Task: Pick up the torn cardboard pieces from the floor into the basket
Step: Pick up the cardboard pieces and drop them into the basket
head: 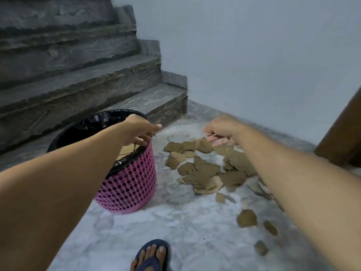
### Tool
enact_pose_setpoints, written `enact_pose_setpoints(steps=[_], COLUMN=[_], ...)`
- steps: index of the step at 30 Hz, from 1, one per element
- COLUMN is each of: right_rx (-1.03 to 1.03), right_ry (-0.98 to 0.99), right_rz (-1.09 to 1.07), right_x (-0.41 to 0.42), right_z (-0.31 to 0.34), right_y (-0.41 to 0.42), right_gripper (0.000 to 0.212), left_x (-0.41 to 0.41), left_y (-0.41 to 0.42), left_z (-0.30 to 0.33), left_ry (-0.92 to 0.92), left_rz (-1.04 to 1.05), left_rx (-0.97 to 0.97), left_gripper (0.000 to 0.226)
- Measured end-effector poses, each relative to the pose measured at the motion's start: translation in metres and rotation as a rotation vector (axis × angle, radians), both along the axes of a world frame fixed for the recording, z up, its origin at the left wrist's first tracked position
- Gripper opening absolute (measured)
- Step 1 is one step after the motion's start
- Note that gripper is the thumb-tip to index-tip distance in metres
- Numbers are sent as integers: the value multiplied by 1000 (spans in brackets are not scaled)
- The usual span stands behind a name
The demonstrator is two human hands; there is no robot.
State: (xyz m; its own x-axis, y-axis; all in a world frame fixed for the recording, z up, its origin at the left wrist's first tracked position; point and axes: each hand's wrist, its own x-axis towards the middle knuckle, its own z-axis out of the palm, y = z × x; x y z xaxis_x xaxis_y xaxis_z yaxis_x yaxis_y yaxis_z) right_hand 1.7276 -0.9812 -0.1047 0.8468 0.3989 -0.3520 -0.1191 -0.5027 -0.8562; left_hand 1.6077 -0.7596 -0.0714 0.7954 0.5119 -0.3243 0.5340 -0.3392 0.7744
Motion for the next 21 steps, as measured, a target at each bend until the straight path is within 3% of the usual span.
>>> enact_pose_setpoints(steps=[7,12,17,21], right_rx=[-148,-290,-515,-830], right_ry=[79,150,182,244], right_rz=[-98,-151,-209,-84], right_x=[-18,-31,-51,-82], right_z=[-51,-105,-159,-190], right_y=[-135,-210,-290,-341], right_gripper=[5,13,28,45], left_x=[29,48,53,36], left_y=[-112,-179,-243,-283], left_z=[-46,-116,-201,-263], left_ry=[197,362,354,391], left_rz=[-423,-757,-1038,-1286], left_rx=[197,470,517,625], left_gripper=[41,73,115,143])
